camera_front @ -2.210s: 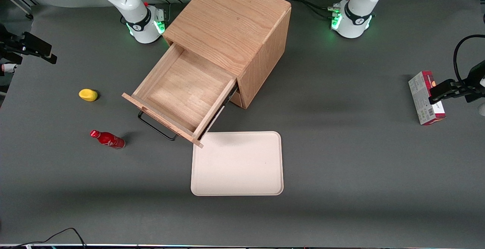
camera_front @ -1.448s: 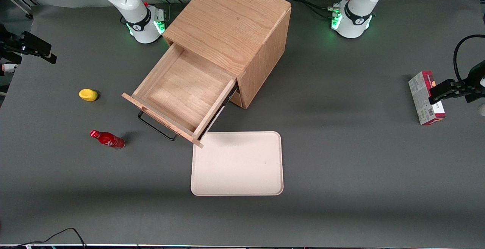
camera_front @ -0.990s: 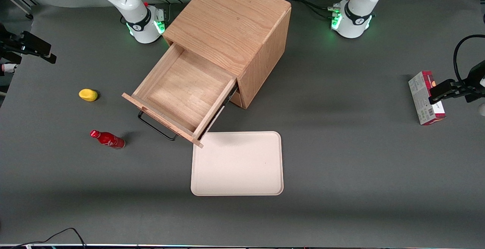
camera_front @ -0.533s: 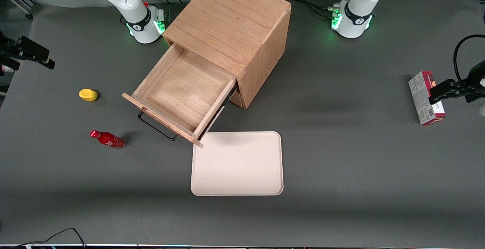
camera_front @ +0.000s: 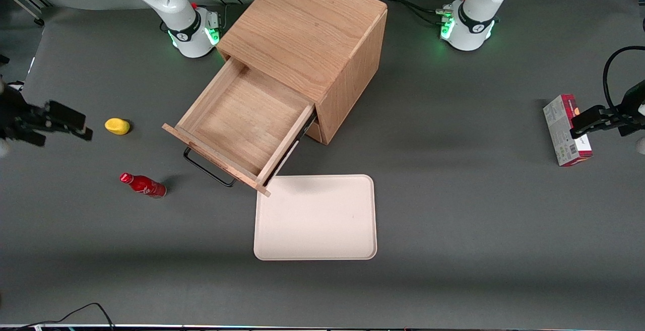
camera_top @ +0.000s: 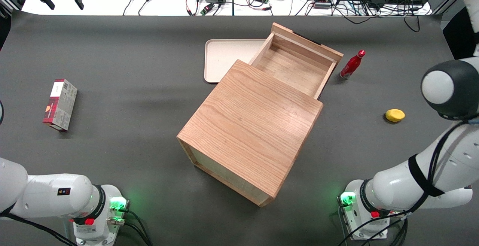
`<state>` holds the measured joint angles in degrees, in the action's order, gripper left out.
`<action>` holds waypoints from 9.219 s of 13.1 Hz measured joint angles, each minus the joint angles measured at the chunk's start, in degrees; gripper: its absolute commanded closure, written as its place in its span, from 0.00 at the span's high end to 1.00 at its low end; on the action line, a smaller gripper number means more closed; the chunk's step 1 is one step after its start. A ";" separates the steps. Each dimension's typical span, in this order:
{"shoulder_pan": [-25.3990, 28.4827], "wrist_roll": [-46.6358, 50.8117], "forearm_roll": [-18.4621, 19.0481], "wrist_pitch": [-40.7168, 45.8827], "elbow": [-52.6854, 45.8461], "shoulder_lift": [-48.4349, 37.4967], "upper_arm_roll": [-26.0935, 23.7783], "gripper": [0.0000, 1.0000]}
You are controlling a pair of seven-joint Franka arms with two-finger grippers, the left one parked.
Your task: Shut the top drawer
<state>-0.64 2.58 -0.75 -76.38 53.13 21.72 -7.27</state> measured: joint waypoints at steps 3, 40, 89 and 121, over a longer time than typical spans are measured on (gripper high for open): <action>0.07 -0.02 0.00 0.16 -2.05 0.79 -0.01 1.00; -4.68 -41.64 -16.20 9.25 -2.26 9.28 -6.90 1.00; -3.62 -35.16 -14.50 -34.37 40.23 3.50 -9.41 1.00; -3.51 -28.78 -20.70 -37.55 57.34 -10.43 -14.48 1.00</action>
<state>-4.16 -26.20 -21.45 -113.94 110.47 11.29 -21.76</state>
